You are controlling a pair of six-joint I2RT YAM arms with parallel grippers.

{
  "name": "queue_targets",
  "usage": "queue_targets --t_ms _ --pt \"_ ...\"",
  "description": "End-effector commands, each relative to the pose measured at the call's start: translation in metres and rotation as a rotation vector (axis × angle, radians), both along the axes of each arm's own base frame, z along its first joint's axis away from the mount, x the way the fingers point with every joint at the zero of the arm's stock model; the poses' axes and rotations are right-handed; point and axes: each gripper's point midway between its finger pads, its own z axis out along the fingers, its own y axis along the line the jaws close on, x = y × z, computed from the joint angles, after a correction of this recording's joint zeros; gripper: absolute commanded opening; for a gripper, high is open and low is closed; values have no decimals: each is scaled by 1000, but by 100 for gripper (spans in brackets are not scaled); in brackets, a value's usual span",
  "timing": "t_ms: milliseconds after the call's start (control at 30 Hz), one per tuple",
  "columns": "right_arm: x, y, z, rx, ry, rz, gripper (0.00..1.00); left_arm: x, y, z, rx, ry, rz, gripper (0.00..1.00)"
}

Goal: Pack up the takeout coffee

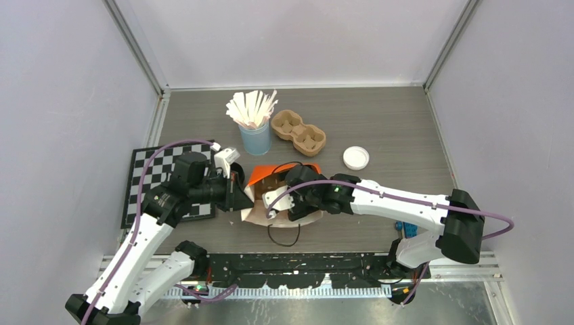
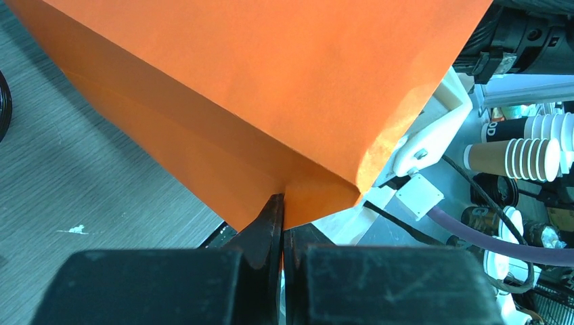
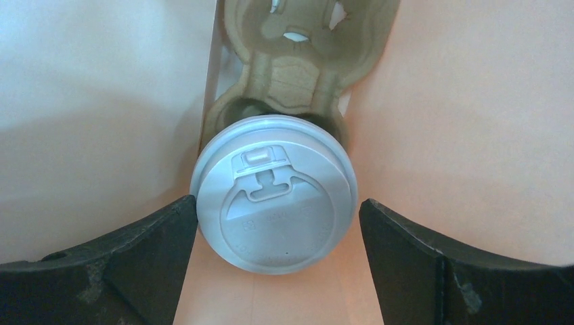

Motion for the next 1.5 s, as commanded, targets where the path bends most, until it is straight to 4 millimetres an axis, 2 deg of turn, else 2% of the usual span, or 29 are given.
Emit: queue_targets --t_ms 0,167,300,433,533,767,1033,1467 --pt "-5 4 29 74 -6 6 93 -1 0 10 -4 -18 -6 0" --pt "-8 10 35 104 -7 14 92 1 -1 11 -7 -18 -5 0" --pt "-10 14 39 122 6 20 87 2 -1 12 -7 -22 -6 0" --pt "-12 17 45 159 17 8 72 2 -1 12 -5 -17 -4 0" --pt "-13 17 50 186 24 -1 65 1 0 11 -3 -16 -3 0" --pt "-11 8 37 157 18 -32 42 0 -1 11 -9 -11 -11 0" --pt "-3 6 15 155 -6 -59 37 -3 -2 10 -19 -1 -17 0" --pt "19 15 -5 218 -19 -133 35 -8 -5 12 -48 5 -32 0"
